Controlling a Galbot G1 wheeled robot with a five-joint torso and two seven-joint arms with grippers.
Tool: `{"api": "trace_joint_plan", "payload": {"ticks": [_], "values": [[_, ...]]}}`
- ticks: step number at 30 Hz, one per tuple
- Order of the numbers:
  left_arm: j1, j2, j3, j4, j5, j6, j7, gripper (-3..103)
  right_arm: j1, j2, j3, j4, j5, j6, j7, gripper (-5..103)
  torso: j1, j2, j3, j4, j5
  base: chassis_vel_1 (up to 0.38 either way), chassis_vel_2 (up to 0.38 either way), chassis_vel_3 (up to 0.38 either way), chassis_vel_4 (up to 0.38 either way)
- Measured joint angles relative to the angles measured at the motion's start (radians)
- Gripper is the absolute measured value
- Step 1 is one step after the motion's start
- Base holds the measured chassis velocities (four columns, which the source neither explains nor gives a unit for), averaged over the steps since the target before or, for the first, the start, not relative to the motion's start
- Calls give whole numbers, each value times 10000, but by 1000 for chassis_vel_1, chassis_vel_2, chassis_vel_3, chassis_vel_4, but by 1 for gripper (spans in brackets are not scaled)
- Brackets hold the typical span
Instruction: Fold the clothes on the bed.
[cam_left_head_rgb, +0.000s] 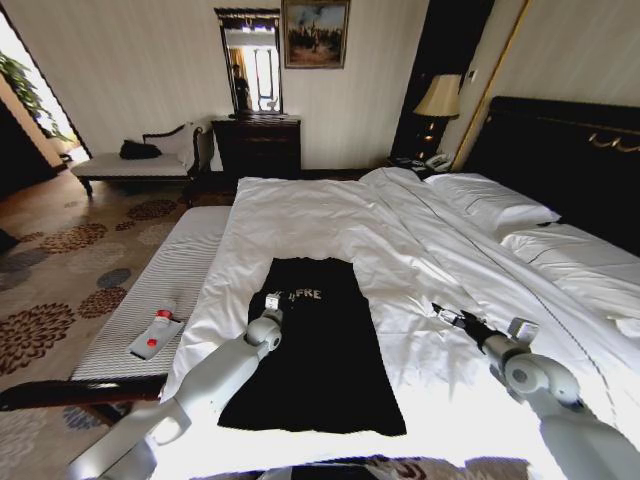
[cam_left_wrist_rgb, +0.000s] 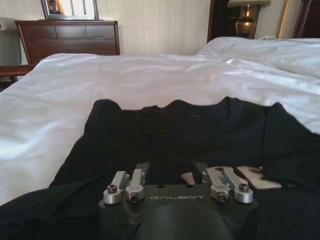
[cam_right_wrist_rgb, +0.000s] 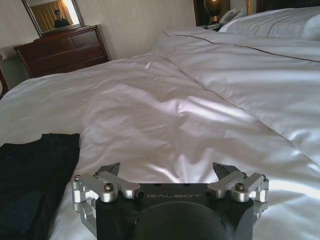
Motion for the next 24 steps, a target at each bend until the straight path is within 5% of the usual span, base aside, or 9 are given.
{"api": "trace_joint_plan", "payload": {"ticks": [2,14,24], "values": [[9,-1,-13,-83,-20,-3,-47,49,-19,1,16,5,0,2,-1,100,0,0,0,0,0,0,0,0,0],[813,1207,-653,-2146,-214,-290,49,97,-54,64,34,28,-46,19,-25,100,-1,0,-1,2,-2,0,0,0,0],[2031,1896,-2591,-2570,-356,-499,296,100,-12,130,-136,147,-207,20,-21,100,0,0,0,0,-4,0,0,0,0]]}}
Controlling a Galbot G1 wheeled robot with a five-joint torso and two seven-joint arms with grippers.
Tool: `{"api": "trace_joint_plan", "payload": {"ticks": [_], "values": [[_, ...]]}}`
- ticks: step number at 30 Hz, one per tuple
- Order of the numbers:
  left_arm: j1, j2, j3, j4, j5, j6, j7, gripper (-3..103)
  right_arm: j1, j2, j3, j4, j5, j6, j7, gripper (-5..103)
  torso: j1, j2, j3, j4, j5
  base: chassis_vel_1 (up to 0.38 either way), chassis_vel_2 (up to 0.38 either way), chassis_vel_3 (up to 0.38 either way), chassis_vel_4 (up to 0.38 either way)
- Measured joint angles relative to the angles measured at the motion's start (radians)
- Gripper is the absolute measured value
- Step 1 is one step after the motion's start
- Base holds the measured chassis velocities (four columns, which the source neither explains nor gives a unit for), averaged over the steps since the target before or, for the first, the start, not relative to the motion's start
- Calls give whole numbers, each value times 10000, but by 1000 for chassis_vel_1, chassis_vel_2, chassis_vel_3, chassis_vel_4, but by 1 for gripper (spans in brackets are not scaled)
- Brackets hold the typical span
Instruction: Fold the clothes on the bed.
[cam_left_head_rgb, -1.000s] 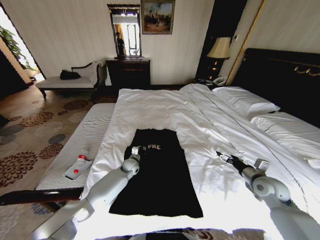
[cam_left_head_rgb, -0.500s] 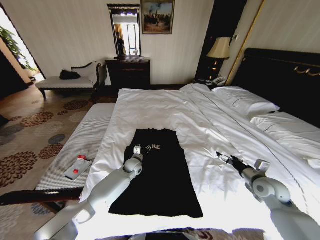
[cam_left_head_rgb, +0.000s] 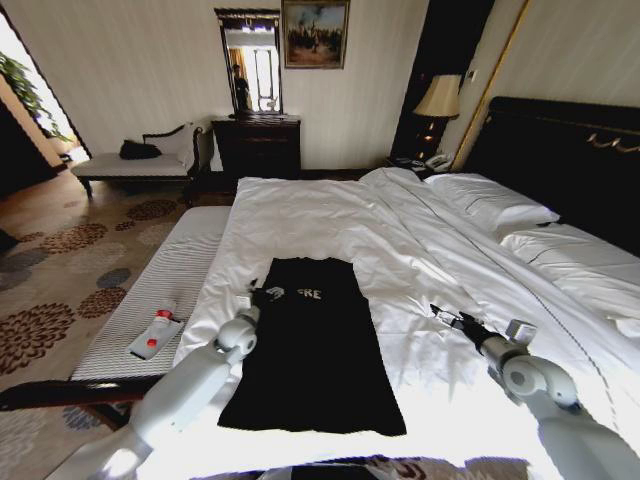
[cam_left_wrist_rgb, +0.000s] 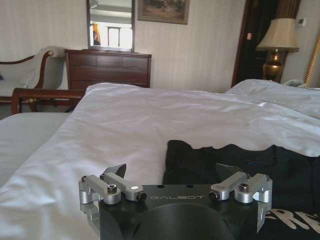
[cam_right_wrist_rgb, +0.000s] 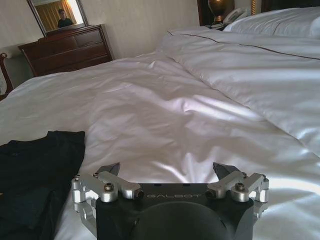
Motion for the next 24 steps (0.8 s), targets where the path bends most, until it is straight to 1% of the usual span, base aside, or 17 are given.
{"api": "trace_joint_plan", "payload": {"ticks": [1,5,11,13,15,16,17,19,20,21,22,23,24], "values": [[0,0,0,0,0,0,0,100,0,0,0,0,0,0,0,100,0,0,0,0,0,0,0,0,0],[447,363,-479,-317,-289,53,47,100,99,-71,-177,76,-413,91,-117,100,0,0,0,0,2,0,0,0,0],[894,482,-941,-590,-604,110,105,100,358,-176,-564,-34,-700,440,-120,100,0,0,0,2,2,0,0,0,0],[1025,542,-1059,-668,-912,203,270,100,602,-295,-843,-150,-894,573,-69,100,-1,0,-1,-1,2,0,0,0,0],[1031,563,-1073,-665,-990,232,352,100,802,-356,-1045,-228,-929,628,23,100,0,0,-1,-3,2,0,0,0,0],[1008,575,-1074,-633,-1051,259,429,100,1025,-415,-1299,-330,-942,804,139,100,-1,0,-1,-2,2,0,0,0,0],[914,577,-1050,-546,-1127,283,475,100,1356,-498,-1690,-532,-1065,1210,305,100,-1,1,0,0,1,0,0,0,0],[591,524,-903,-332,-1288,316,505,100,2160,-628,-2480,-1237,-1593,2574,528,100,0,0,0,5,1,0,0,0,0],[591,524,-903,-332,-1288,316,505,100,2160,-628,-2480,-1237,-1593,2574,528,100,0,0,0,5,1,0,0,0,0],[357,490,-800,-177,-1355,326,514,100,2569,-694,-2793,-1627,-1932,3082,526,100,0,-1,1,6,5,0,0,0,0],[-35,443,-626,59,-1443,331,526,100,3035,-809,-3079,-1991,-2093,3244,401,100,1,-2,1,5,5,0,0,0,0],[-270,418,-524,214,-1506,334,542,100,3329,-895,-3262,-2157,-1955,3225,280,100,1,-2,1,-1,4,0,0,0,0],[-270,418,-524,214,-1506,334,542,100,3329,-895,-3262,-2157,-1955,3225,280,100,1,-2,1,-1,4,0,0,0,0]]}}
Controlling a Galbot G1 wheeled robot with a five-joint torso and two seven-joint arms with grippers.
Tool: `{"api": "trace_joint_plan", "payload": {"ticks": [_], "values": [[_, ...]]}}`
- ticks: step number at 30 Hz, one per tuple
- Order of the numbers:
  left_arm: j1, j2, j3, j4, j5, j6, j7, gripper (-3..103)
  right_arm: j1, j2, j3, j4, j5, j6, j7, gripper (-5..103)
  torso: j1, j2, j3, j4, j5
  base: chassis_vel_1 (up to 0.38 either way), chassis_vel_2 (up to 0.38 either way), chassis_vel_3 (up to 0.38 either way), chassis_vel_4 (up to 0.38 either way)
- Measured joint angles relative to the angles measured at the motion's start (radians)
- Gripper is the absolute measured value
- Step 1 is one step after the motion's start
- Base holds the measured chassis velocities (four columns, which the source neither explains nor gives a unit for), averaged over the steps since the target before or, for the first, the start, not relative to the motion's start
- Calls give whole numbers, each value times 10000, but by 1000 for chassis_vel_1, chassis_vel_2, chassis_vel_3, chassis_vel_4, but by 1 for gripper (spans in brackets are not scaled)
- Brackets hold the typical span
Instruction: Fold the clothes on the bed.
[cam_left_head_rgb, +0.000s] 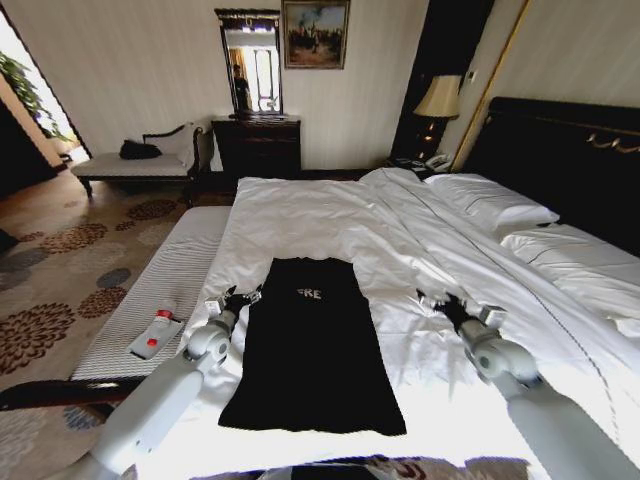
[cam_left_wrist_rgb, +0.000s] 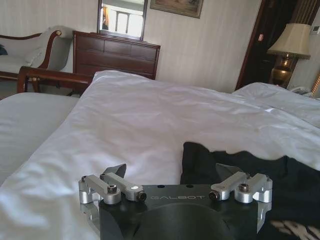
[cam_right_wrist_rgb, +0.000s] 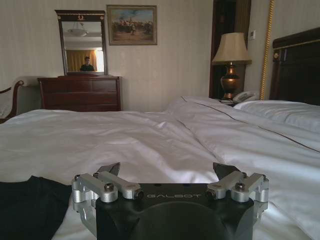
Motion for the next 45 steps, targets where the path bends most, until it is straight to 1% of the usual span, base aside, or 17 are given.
{"api": "trace_joint_plan", "payload": {"ticks": [4,6,9,11,12,14,15,17,19,21,27,28,33,39,41,43,45], "values": [[-1230,-201,480,868,-612,94,219,100,1297,-302,-989,-714,1129,-363,-824,100,1,0,0,-3,1,0,0,0,0],[-1351,-232,533,998,-720,116,258,100,1479,-327,-1171,-826,1287,-434,-907,100,1,0,0,-2,0,0,0,0,0],[-1875,-420,768,1691,-1207,180,549,100,2826,-373,-2501,-1628,2191,-895,-1438,100,1,-1,0,1,2,0,0,0,0],[-1940,-445,819,1803,-1268,188,615,100,3066,-366,-2694,-1754,2300,-967,-1577,100,2,0,1,3,-1,0,0,0,0],[-2137,-497,993,2118,-1386,194,821,100,3702,-330,-3203,-2057,2631,-1197,-2022,100,2,-1,1,3,-1,0,0,0,0],[-2427,-565,1217,2568,-1514,197,1176,100,4534,-180,-3824,-2473,3296,-1619,-2584,100,2,0,0,1,-3,0,0,0,0],[-2427,-565,1217,2568,-1514,197,1176,100,4534,-180,-3824,-2473,3296,-1619,-2584,100,2,0,0,1,-3,0,0,0,0],[-2794,-713,1398,3139,-1796,229,1561,100,5334,197,-4403,-3017,4236,-2093,-2972,100,2,-1,0,1,-2,0,0,0,0],[-2868,-760,1422,3261,-1874,242,1644,100,5538,323,-4533,-3186,4451,-2231,-3039,100,2,-1,0,5,-2,0,0,0,0],[-3125,-952,1449,3743,-2213,307,1998,100,6198,815,-5012,-4035,4933,-2626,-3155,100,2,-1,0,4,-3,0,0,0,0],[-3532,-1414,1219,4525,-2717,449,2526,100,7412,1613,-6063,-6364,4898,-2905,-3648,100,1,-1,0,0,0,0,0,0,0],[-3532,-1414,1219,4525,-2717,449,2526,100,7412,1613,-6063,-6364,4898,-2905,-3648,100,1,-1,0,0,0,0,0,0,0],[-4070,-1738,1226,5210,-3238,610,3038,100,8504,2178,-6473,-8228,4092,-2928,-4581,100,-1,1,-1,3,-3,0,0,0,0],[-4706,-2172,1493,6092,-3515,716,3430,100,9026,2556,-6460,-9371,3458,-2930,-5202,100,0,1,0,5,-1,0,0,0,0],[-4981,-2437,1834,6499,-3537,720,3595,100,9077,2594,-6313,-9694,3158,-2953,-5486,100,1,0,0,4,2,0,0,0,0],[-5128,-2669,2130,6741,-3537,721,3695,100,9149,2724,-6106,-10166,2623,-2934,-5987,100,1,1,-1,-19,-4,0,0,0,0],[-5123,-2690,2149,6745,-3520,717,3699,100,9232,2942,-6019,-10484,2339,-2867,-6283,100,0,1,-1,-17,-1,0,0,0,0]]}}
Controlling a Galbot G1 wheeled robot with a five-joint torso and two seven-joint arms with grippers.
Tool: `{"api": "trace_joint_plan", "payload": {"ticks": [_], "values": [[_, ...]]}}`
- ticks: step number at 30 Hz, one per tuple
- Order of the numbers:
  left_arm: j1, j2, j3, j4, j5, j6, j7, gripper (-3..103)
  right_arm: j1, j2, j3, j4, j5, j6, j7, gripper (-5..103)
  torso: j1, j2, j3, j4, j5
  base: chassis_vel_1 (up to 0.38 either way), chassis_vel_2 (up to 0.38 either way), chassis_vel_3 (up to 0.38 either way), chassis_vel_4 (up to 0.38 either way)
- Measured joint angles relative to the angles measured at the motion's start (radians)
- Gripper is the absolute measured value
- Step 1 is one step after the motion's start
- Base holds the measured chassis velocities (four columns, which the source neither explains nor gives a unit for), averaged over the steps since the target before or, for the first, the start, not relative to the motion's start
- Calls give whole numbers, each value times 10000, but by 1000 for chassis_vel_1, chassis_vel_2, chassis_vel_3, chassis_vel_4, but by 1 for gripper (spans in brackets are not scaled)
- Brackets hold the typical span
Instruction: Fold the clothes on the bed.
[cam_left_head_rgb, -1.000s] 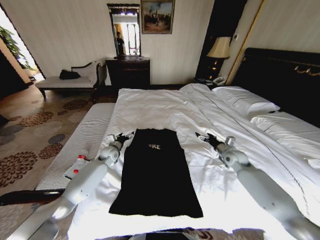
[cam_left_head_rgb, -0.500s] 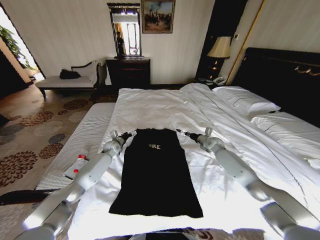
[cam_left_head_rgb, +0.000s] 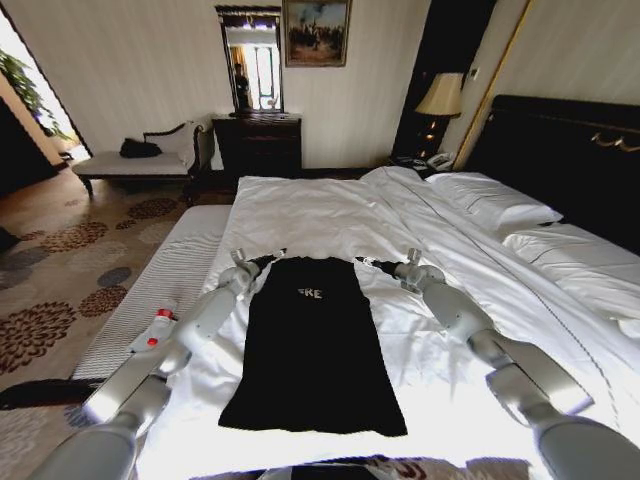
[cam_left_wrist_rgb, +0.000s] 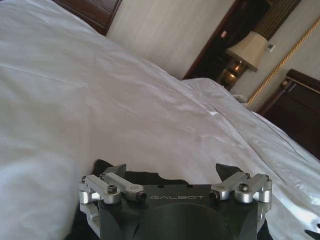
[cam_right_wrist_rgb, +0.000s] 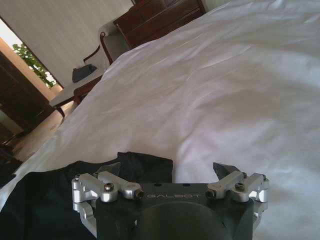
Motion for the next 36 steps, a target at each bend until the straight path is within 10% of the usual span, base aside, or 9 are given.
{"api": "trace_joint_plan", "payload": {"ticks": [14,36], "values": [[623,618,-798,-944,257,-232,-269,100,286,1807,882,-1290,-1691,817,-902,100,-2,1,-1,16,-1,0,0,0,0],[1125,775,-1092,-1655,356,-327,-320,100,717,2196,2299,-3325,-3782,1909,-1402,100,-1,1,0,19,1,0,0,0,0]]}}
